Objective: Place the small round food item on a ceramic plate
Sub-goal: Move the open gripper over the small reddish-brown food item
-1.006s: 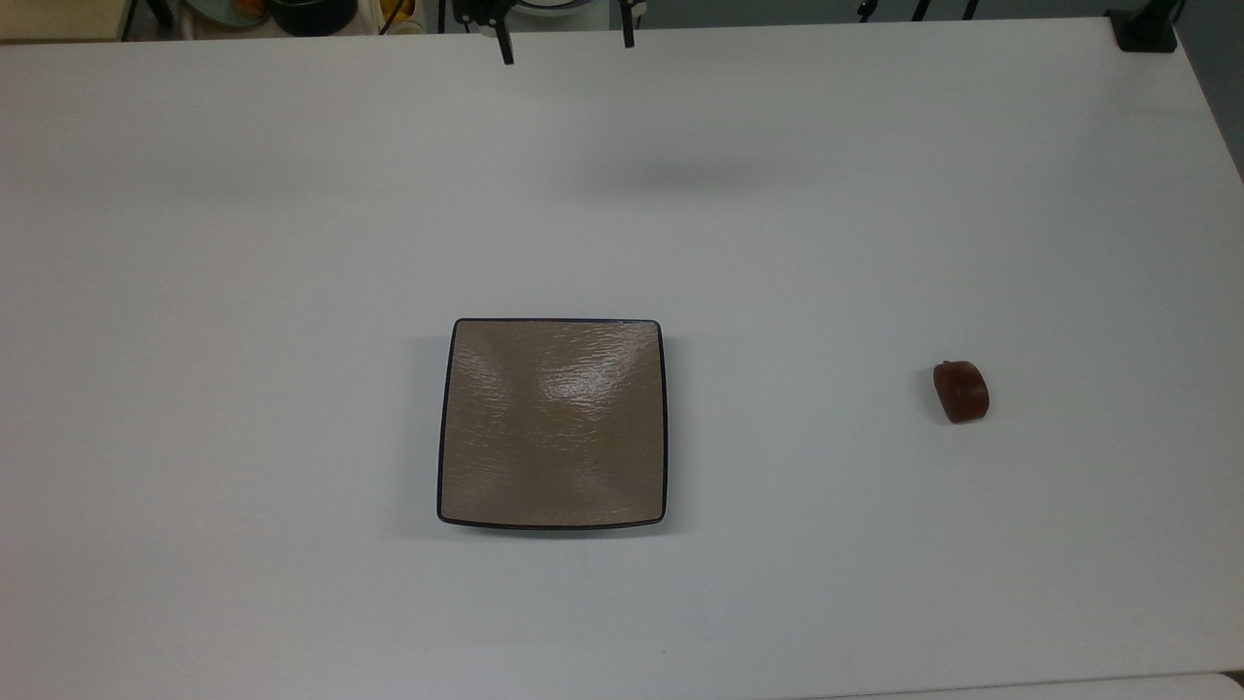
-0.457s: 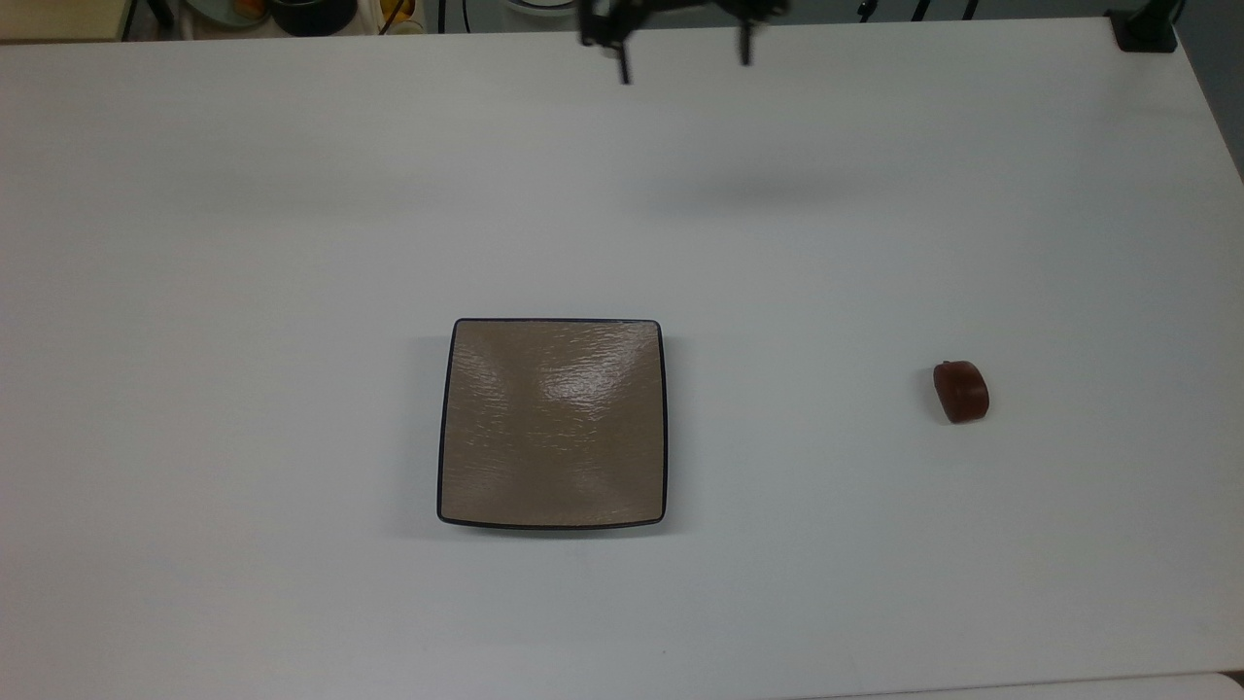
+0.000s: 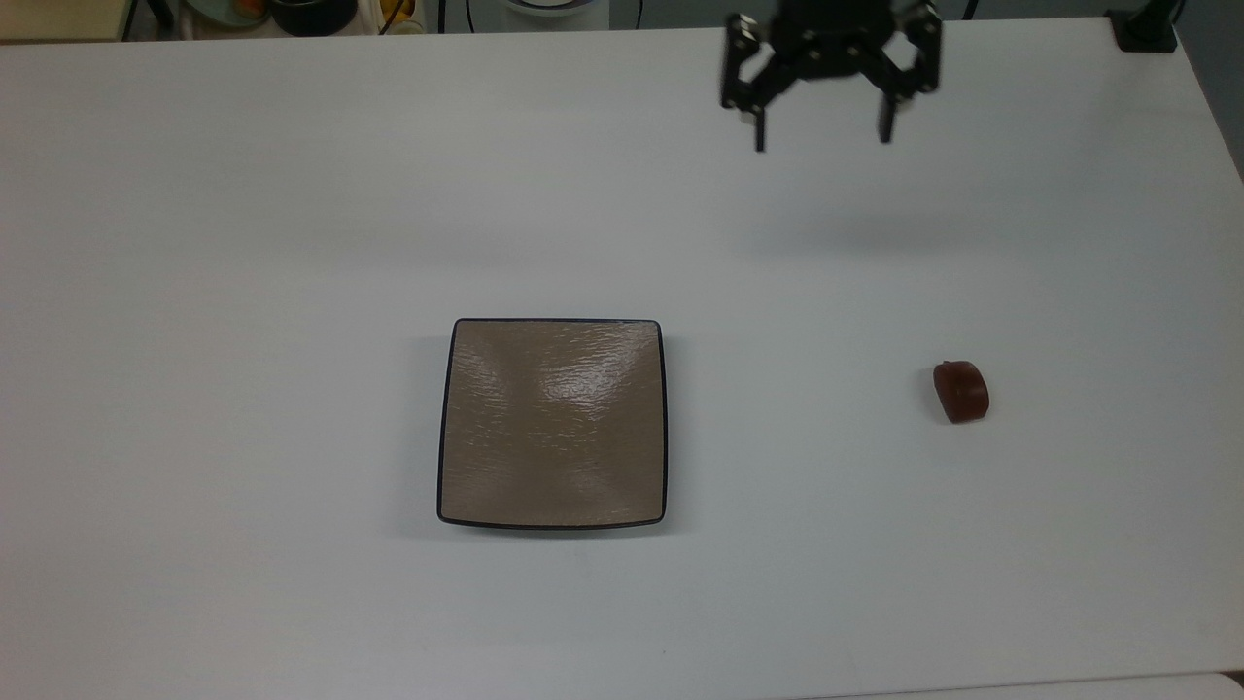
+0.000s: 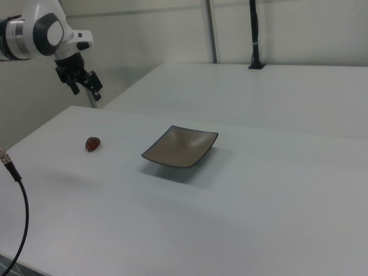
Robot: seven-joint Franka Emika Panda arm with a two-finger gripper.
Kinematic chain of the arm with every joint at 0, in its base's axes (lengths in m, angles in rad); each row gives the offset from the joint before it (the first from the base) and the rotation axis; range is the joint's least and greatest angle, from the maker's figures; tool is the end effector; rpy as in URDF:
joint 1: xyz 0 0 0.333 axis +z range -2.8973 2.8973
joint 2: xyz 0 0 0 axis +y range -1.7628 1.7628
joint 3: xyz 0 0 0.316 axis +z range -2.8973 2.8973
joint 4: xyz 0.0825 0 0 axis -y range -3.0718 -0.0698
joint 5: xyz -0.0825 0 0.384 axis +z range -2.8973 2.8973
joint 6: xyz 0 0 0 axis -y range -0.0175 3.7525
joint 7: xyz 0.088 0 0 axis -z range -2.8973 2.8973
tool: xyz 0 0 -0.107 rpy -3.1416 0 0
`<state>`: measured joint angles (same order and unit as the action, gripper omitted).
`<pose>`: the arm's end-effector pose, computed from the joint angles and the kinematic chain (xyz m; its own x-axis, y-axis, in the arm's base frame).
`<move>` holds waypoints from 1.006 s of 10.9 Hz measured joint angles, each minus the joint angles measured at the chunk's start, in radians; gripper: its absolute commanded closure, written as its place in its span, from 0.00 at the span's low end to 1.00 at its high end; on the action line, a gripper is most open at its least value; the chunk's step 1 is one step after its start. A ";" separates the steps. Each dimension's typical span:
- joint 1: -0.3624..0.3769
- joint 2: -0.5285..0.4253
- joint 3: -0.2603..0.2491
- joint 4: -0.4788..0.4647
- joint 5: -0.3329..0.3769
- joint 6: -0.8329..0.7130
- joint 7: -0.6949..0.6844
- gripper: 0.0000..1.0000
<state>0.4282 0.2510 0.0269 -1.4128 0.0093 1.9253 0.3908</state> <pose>0.5945 0.2891 0.5845 0.9714 0.0454 0.2330 0.0735 -0.9908 -0.1132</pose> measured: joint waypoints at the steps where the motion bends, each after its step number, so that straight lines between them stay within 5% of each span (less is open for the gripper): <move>1: 0.021 0.035 0.000 0.024 -0.016 0.024 0.024 0.00; 11: 0.172 0.329 0.000 0.153 -0.179 0.279 0.181 0.00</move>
<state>0.6006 0.5803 0.0274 -1.2602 -0.1695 2.2044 0.5723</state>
